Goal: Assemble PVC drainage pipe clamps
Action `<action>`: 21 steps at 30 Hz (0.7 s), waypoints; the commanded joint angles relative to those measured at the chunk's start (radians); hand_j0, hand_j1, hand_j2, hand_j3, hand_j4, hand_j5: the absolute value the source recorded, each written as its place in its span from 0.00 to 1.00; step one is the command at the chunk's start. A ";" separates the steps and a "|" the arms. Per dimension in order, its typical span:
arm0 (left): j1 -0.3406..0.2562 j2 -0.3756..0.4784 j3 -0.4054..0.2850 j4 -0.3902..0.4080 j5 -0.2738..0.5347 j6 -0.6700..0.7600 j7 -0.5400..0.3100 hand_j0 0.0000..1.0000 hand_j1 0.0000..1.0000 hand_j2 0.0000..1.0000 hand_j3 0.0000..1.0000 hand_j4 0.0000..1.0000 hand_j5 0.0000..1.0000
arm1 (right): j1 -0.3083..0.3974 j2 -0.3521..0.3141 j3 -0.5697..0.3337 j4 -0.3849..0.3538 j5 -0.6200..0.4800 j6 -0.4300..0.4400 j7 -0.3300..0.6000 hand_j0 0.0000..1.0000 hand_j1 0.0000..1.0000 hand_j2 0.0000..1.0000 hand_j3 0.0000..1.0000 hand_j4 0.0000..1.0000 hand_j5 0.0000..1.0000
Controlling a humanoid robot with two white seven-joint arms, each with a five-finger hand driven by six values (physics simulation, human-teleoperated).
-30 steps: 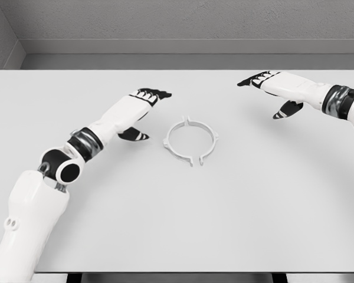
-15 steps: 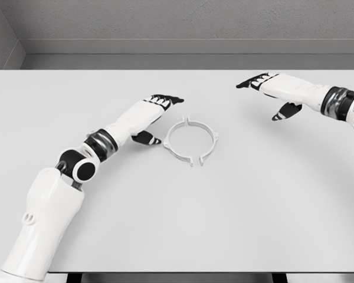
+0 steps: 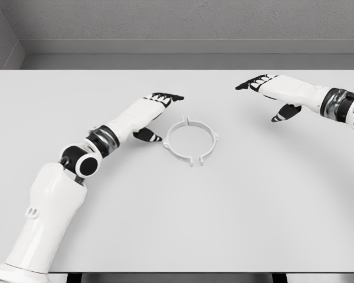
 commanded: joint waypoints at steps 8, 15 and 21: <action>0.003 -0.015 -0.012 -0.005 0.005 0.001 0.001 1.00 1.00 1.00 1.00 1.00 1.00 | -0.002 -0.001 0.003 -0.001 -0.005 0.001 0.000 1.00 1.00 1.00 1.00 1.00 1.00; 0.005 -0.016 -0.014 -0.010 0.005 -0.001 0.001 1.00 1.00 1.00 1.00 1.00 1.00 | 0.000 -0.001 0.003 -0.002 -0.005 -0.001 0.000 1.00 1.00 1.00 1.00 1.00 1.00; 0.006 -0.025 -0.017 -0.015 0.005 -0.001 0.001 1.00 1.00 1.00 1.00 1.00 1.00 | 0.000 -0.001 0.003 -0.002 -0.007 -0.002 0.000 1.00 1.00 1.00 1.00 1.00 1.00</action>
